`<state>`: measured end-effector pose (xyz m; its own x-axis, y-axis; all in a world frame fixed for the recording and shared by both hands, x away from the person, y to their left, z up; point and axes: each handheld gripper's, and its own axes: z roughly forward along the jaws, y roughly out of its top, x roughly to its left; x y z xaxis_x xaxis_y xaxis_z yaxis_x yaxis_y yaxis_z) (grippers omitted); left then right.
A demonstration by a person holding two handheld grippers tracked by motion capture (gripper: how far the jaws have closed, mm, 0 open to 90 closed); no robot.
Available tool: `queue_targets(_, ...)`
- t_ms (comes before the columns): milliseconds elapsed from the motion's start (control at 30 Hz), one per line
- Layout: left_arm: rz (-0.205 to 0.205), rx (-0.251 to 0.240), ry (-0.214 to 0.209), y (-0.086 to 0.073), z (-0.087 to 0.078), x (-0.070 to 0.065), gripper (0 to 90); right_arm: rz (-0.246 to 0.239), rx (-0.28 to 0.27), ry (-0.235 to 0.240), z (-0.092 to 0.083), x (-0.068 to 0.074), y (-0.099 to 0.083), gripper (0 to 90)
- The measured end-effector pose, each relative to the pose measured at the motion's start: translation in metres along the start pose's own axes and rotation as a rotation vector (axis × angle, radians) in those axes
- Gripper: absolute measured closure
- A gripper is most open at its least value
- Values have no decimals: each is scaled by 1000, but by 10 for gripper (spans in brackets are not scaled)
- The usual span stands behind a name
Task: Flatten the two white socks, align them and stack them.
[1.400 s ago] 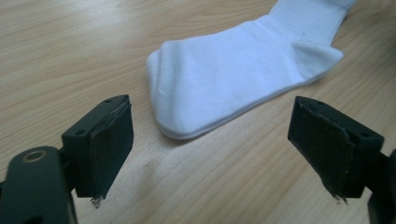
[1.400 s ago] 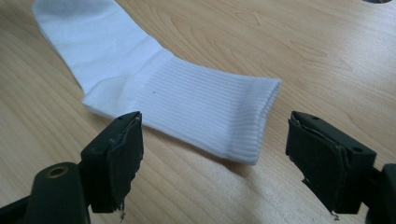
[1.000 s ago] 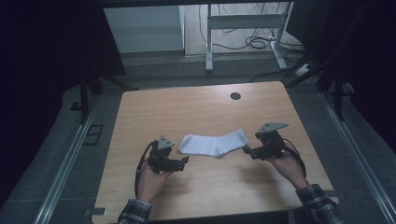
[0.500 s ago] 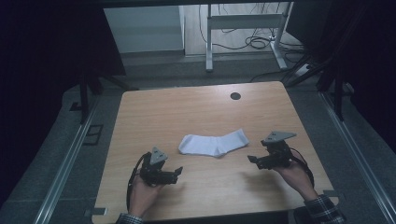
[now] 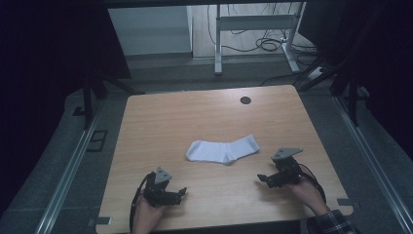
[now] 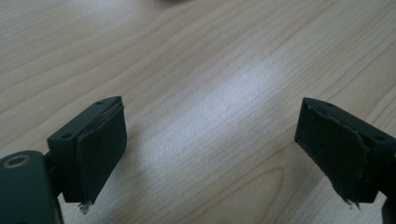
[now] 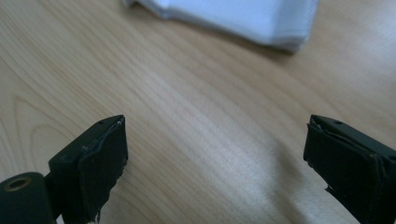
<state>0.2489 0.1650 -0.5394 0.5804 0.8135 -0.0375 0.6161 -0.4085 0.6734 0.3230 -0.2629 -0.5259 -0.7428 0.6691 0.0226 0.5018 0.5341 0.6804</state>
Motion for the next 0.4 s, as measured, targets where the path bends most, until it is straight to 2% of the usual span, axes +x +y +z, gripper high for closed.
queue_targets(67,15,11,12,-1,2,-2,95,-11,12,-7,2,1,-2,61)
queue_targets(100,16,7,11,-2,3,-2,93,-27,34,-20,8,2,-7,42)
queue_targets(133,10,6,8,-2,3,-2,93,-27,34,-20,8,2,-7,42)
queue_targets(200,6,-1,3,-4,3,-2,93,-19,16,-5,9,1,-9,43)
queue_targets(400,7,-6,0,-5,3,-1,93,-16,-9,-8,9,1,-12,42)
